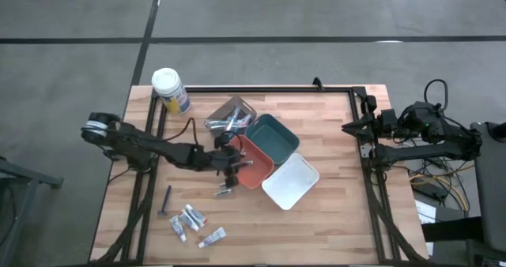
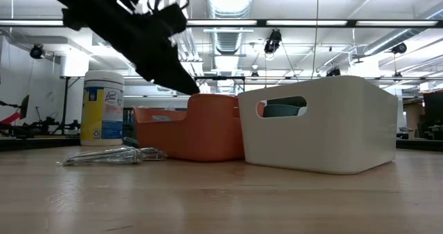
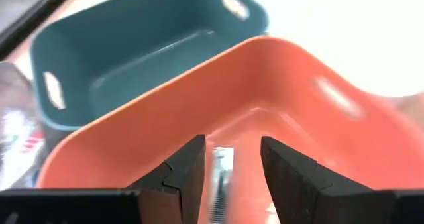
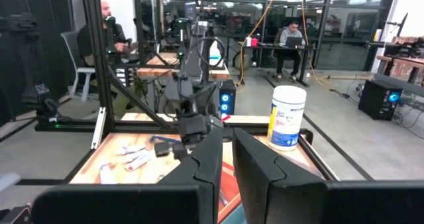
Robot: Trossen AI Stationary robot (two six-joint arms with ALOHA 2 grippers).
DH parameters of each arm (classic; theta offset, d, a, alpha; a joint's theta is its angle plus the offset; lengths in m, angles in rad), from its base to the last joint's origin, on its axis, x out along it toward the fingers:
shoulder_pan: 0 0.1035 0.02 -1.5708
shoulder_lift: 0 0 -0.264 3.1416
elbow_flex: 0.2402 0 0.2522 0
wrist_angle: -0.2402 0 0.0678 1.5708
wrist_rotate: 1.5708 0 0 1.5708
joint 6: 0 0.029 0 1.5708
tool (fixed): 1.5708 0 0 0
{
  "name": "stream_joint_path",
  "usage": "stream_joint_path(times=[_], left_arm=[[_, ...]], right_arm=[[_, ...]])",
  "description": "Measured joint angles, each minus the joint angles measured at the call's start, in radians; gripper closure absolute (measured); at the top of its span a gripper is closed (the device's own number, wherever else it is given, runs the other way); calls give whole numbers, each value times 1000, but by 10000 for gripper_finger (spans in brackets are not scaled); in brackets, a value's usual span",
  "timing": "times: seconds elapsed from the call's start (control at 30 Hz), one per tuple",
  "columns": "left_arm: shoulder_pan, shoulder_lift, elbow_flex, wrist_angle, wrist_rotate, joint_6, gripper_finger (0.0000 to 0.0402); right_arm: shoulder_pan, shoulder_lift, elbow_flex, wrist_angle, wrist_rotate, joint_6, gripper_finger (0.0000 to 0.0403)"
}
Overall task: Pick & Place Travel size toiletries
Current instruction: Put the nail cutter into the orange bin
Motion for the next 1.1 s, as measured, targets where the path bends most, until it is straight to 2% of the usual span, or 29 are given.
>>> stream_joint_path(times=[0.3, 0.73, 1.1], left_arm=[[-100, -24, -1, -41, 16, -4, 250], [-241, -24, 0, -47, 15, -95, 252], [-306, -24, 0, -138, 15, -184, 252]], right_arm=[[0, 0, 0, 0, 0, 0, 369], [0, 0, 0, 0, 0, -1, 369], [0, 0, 0, 0, 0, 0, 369]])
